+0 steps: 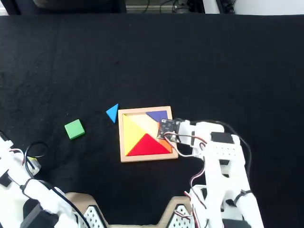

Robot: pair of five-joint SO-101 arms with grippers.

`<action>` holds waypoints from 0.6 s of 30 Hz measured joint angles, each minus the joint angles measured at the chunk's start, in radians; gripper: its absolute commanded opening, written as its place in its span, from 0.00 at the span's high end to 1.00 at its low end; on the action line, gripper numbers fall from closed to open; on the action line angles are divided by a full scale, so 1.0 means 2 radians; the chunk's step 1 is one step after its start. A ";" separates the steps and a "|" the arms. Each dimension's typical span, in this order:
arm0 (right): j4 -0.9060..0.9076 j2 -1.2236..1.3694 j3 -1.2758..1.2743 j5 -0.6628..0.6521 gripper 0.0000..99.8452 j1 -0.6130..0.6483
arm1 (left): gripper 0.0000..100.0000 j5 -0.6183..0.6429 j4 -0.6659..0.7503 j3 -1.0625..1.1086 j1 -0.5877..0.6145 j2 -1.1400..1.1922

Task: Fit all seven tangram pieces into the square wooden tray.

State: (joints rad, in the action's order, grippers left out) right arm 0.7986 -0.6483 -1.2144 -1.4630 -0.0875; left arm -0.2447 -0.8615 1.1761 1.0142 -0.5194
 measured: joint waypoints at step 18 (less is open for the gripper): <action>-0.034 0.203 0.107 -0.015 0.99 -0.023 | 0.80 0.000 0.000 0.000 0.000 0.000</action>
State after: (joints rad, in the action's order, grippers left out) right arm 0.7311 -0.2432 -0.9996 -1.4937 -0.1335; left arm -0.2447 -0.8615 1.1761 1.0142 -0.5194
